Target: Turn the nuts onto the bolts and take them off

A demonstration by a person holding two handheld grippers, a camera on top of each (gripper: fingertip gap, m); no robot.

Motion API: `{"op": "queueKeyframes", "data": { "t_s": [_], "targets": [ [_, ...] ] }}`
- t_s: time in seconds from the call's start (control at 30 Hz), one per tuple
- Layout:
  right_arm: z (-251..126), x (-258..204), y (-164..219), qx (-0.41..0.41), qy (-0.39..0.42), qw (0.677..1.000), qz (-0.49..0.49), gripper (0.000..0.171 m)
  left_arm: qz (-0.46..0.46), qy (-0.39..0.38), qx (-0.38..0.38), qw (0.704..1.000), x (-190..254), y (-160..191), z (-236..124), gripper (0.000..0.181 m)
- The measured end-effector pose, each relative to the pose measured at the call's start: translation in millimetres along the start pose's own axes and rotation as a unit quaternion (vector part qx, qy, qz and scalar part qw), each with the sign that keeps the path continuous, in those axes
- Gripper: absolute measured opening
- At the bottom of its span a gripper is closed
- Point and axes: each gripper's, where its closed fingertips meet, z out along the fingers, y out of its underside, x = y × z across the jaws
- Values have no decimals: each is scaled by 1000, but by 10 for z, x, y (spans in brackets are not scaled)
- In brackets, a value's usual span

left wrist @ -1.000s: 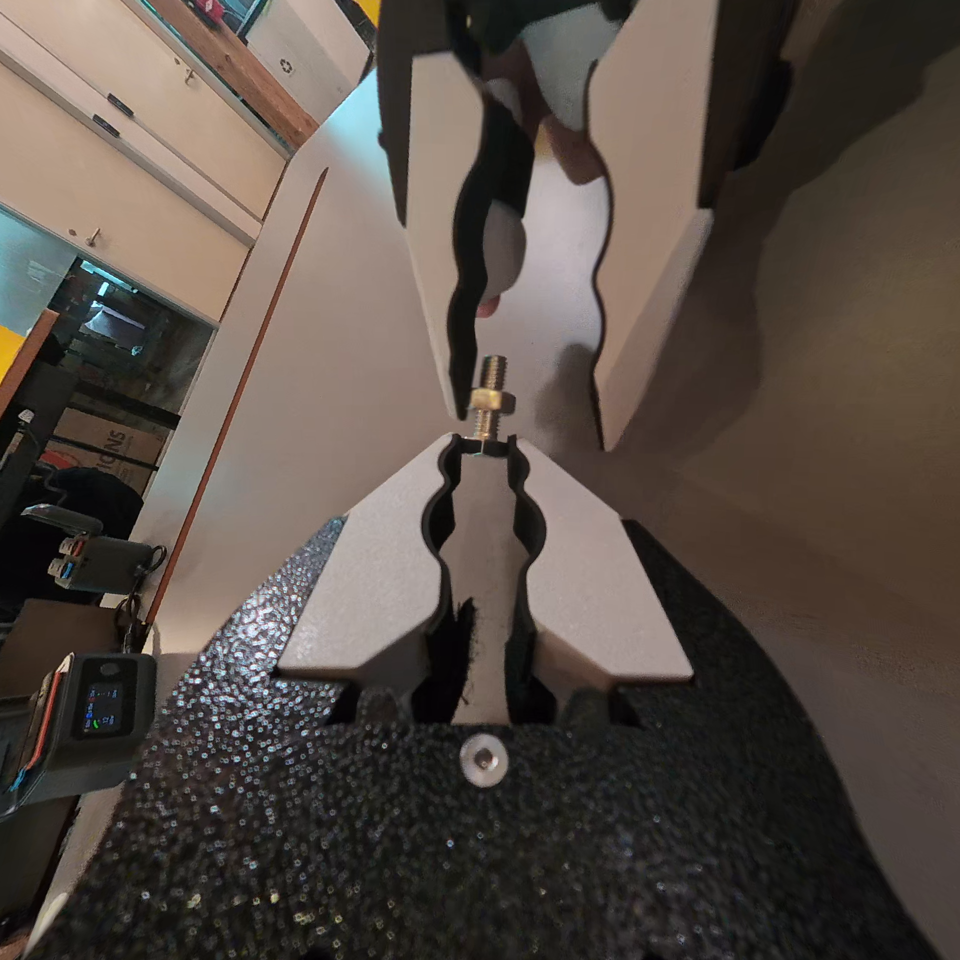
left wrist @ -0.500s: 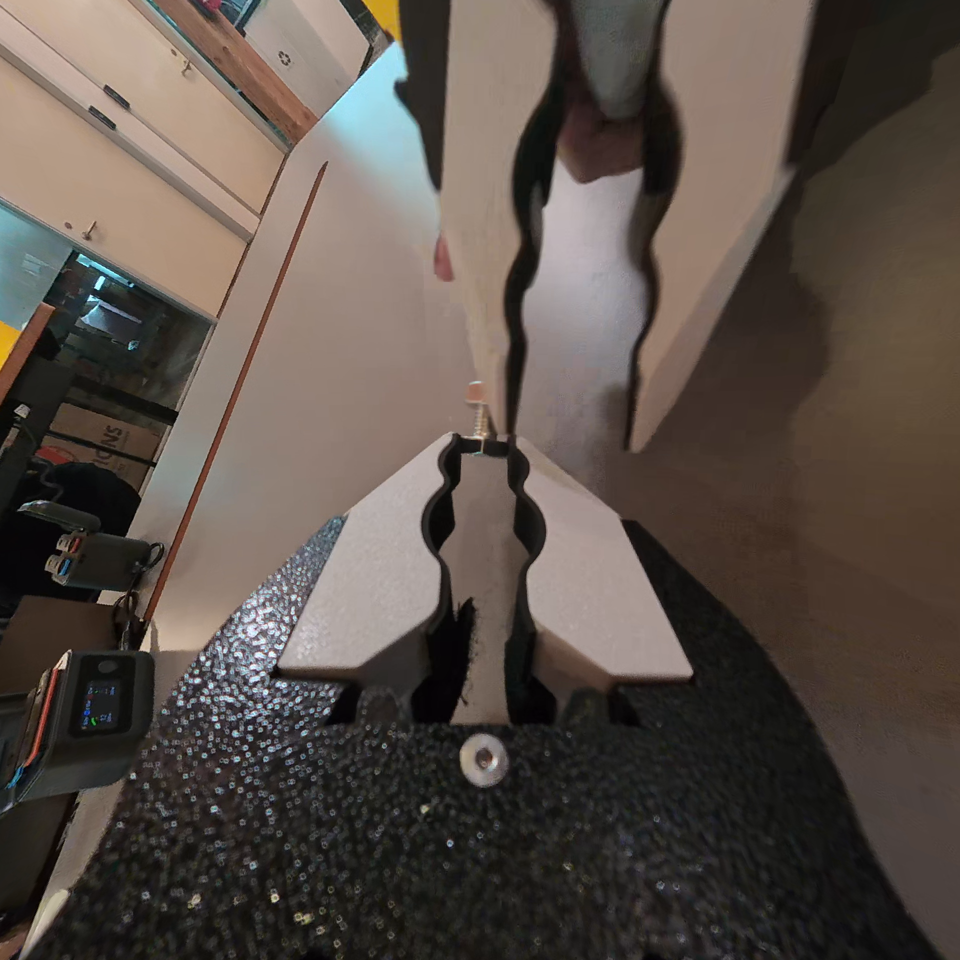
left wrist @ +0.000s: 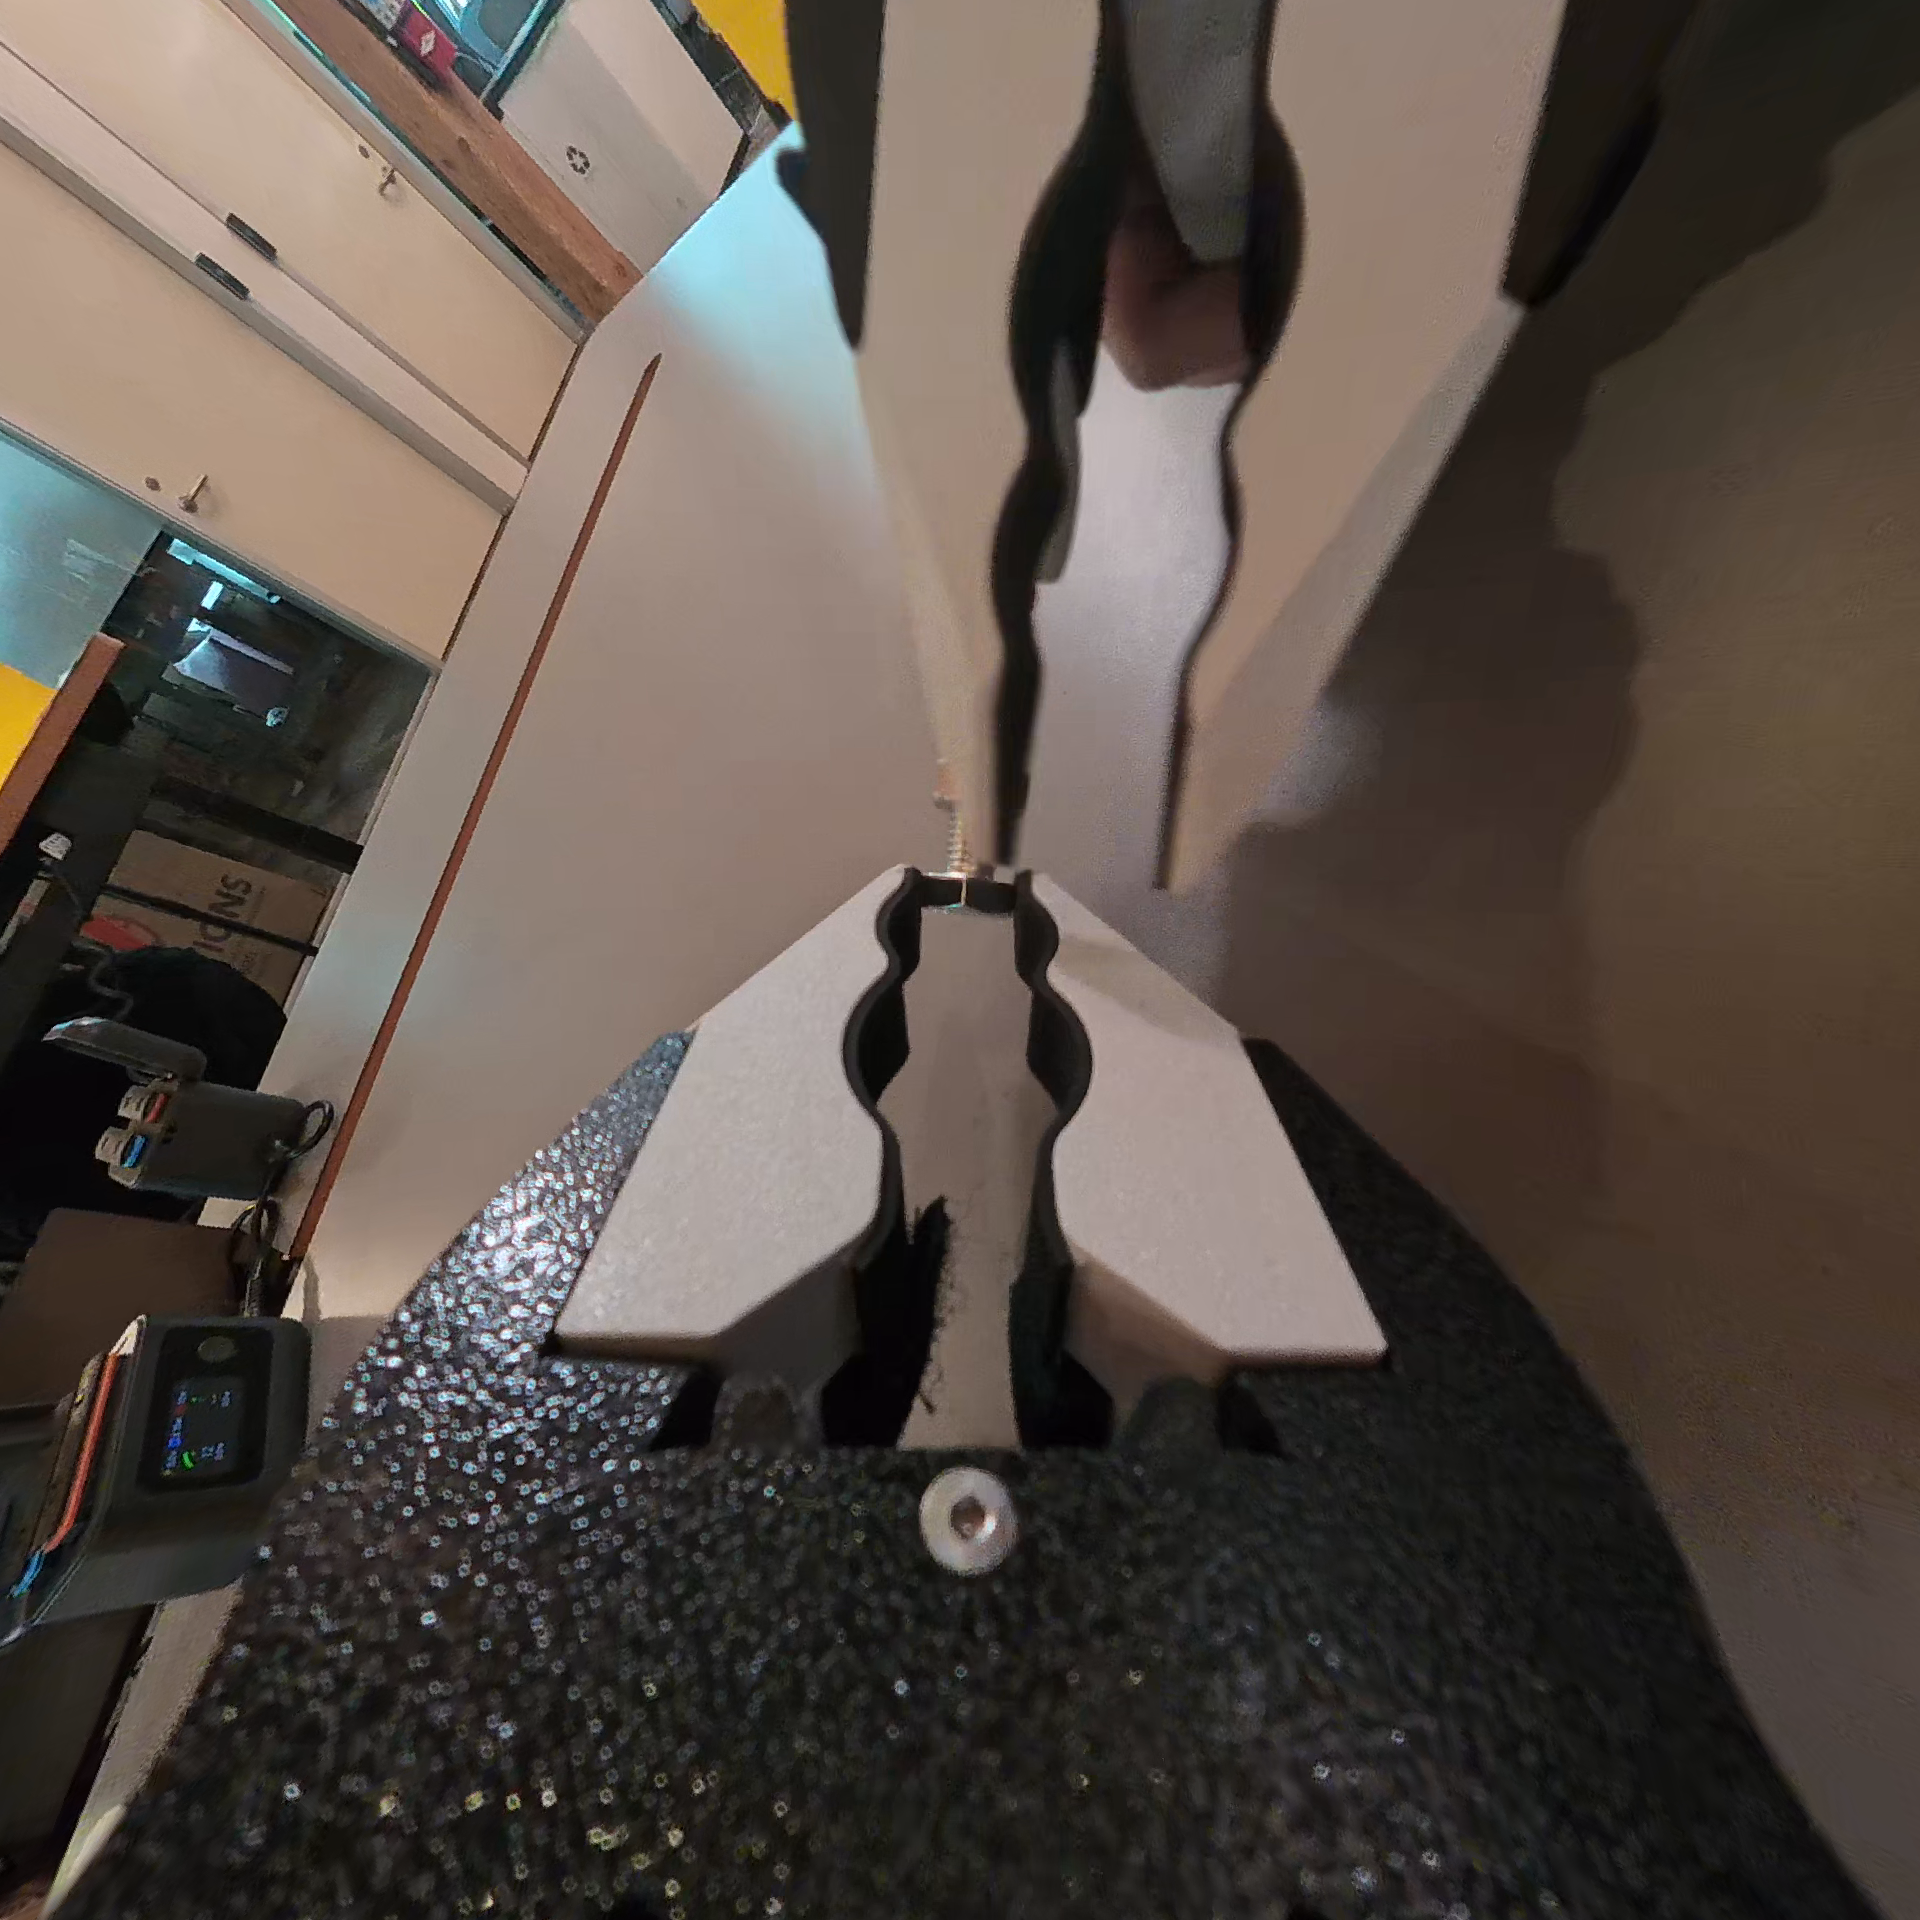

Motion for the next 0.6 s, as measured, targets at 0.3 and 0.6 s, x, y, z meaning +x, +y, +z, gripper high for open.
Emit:
{"op": "queueKeyframes", "data": {
  "t_s": [0.3, 0.6],
  "targets": [
    [-62, 283, 422, -88, 36, 990, 101, 30, 0, -1, -1, 1000, -1, -2, -1, 16],
    [-78, 179, 9, -11, 39, 999, 20, 22, 1, -3, 1, 1000, -3, -6, -4, 16]
  ]
}}
